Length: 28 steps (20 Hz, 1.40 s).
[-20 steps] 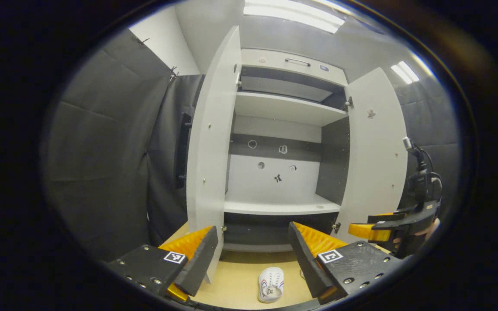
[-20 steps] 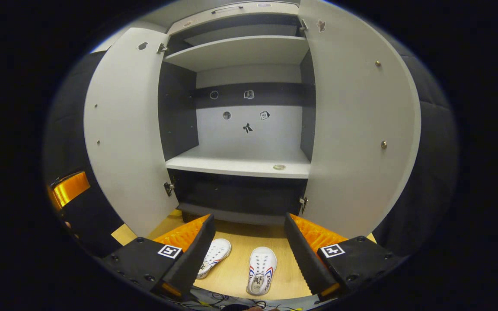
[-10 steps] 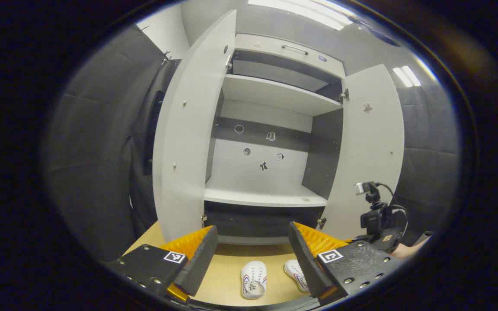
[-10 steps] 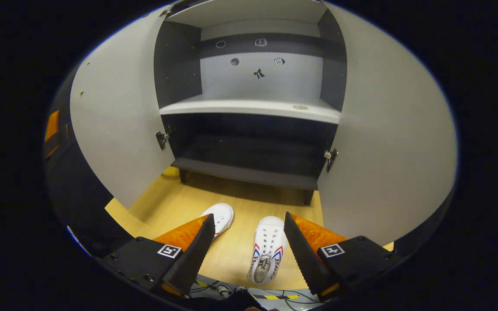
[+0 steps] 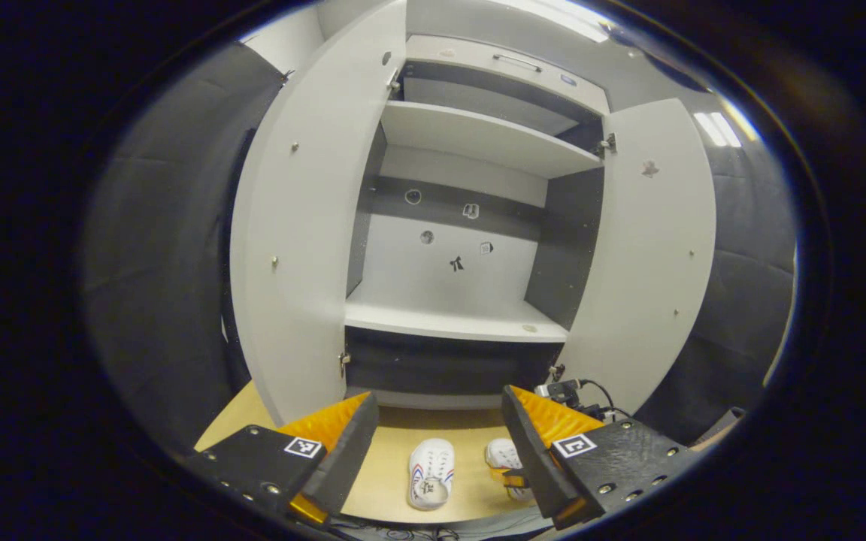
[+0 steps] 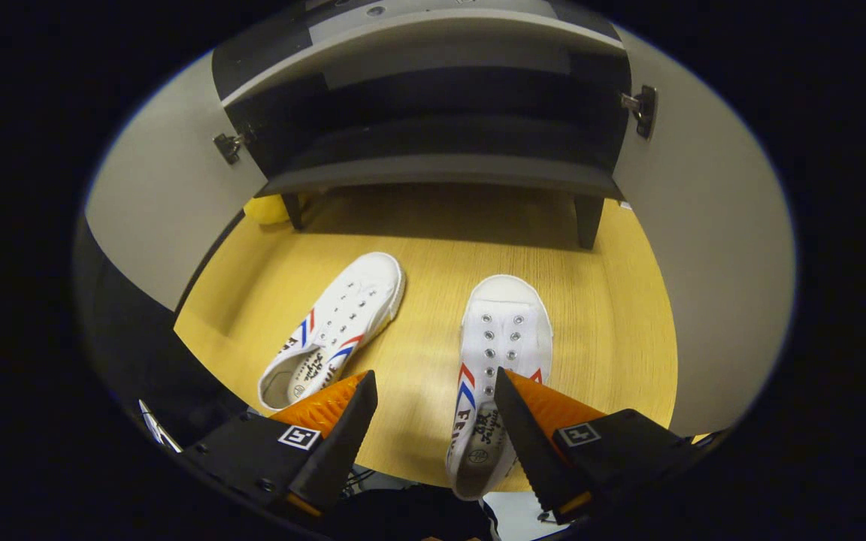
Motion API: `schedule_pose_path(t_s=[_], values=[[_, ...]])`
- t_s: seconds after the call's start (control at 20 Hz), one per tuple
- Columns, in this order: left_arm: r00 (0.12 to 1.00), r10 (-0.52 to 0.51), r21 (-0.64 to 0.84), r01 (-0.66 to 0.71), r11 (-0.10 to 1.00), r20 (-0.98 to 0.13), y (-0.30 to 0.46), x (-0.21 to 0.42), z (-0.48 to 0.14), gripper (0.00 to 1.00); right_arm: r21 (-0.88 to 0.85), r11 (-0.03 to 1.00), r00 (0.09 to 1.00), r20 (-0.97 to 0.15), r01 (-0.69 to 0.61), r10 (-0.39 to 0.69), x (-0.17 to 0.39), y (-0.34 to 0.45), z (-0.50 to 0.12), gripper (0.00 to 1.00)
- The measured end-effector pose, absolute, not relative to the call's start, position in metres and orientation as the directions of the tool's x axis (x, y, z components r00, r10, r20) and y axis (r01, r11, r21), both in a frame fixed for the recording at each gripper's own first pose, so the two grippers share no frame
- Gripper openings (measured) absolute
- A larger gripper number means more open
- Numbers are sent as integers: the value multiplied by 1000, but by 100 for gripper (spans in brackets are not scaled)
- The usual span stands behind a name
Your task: Grab one shoe with the right hand and put it into the shoe cabinet, grab the other shoe with the left hand and put it into the shoe cabinet; then close the right door with the right hand and the left door with the left hand.
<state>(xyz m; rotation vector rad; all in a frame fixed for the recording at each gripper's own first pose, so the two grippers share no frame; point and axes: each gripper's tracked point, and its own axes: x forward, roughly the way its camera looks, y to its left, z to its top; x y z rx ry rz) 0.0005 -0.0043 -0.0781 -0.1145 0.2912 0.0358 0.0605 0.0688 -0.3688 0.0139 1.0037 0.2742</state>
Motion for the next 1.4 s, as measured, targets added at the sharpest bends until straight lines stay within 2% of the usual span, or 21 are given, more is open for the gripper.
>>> schedule_pose_path(t_s=[0.3,0.4,0.45,0.5,0.6,0.65,0.7,0.75,0.8,0.85,0.9,0.95,1.0,1.05,1.1,1.15,1.2,1.25,1.3,1.35,1.4], values=[[941,48,-86,-81,993,-335,-8,1,-96,94,112,970,457,-866,-217,203,68,67,-400,99],[938,56,-80,-89,993,-341,-8,4,-100,94,104,970,451,-871,-220,195,70,70,-405,93],[937,61,-77,-93,993,-343,-8,6,-101,94,92,969,447,-874,-229,189,69,70,-410,96],[936,61,-77,-93,993,-346,-9,9,-102,94,66,969,447,-878,-239,170,70,68,-413,92],[935,59,-72,-90,993,-348,-10,16,-103,94,29,972,458,-879,-232,136,73,64,-414,92],[936,61,-64,-89,994,-347,-11,19,-103,99,17,974,462,-879,-226,123,73,61,-415,86],[936,65,-54,-89,995,-345,-11,23,-102,99,5,977,460,-882,-214,105,75,55,-415,82],[936,72,-45,-93,995,-346,-9,26,-104,99,7,979,455,-885,-204,101,76,51,-415,57],[935,73,-46,-95,994,-347,-10,30,-104,99,12,982,446,-890,-189,97,78,48,-415,48],[935,67,-54,-91,994,-347,-12,34,-105,99,27,984,438,-893,-175,102,78,47,-415,32],[935,62,-57,-87,995,-349,-15,39,-107,94,31,985,431,-897,-167,101,78,46,-415,35],[933,59,-56,-84,995,-354,-18,43,-110,99,31,986,427,-899,-163,98,78,46,-415,36],[931,56,-51,-79,996,-360,-20,48,-111,99,29,986,427,-899,-161,96,79,46,-416,36],[930,56,-44,-77,996,-364,-23,52,-113,94,27,988,420,-903,-152,90,80,43,-422,36],[929,57,-38,-76,996,-366,-25,57,-114,99,20,989,418,-905,-147,80,78,44,-408,26],[927,59,-32,-76,997,-370,-27,60,-115,94,19,987,405,-911,-157,81,78,46,-417,26],[926,64,-27,-80,996,-372,-29,63,-116,99,26,985,399,-912,-170,92,78,47,-416,26],[925,70,-26,-85,996,-372,-30,66,-116,99,28,985,396,-913,-172,95,80,48,-424,17],[925,73,-28,-90,996,-372,-31,69,-118,94,36,982,398,-911,-188,110,78,47,-413,16],[925,76,-33,-95,995,-373,-31,73,-119,95,50,980,400,-908,-192,125,80,49,-420,16],[923,78,-37,-99,994,-376,-32,75,-122,95,68,978,397,-906,-199,144,79,48,-411,10]])
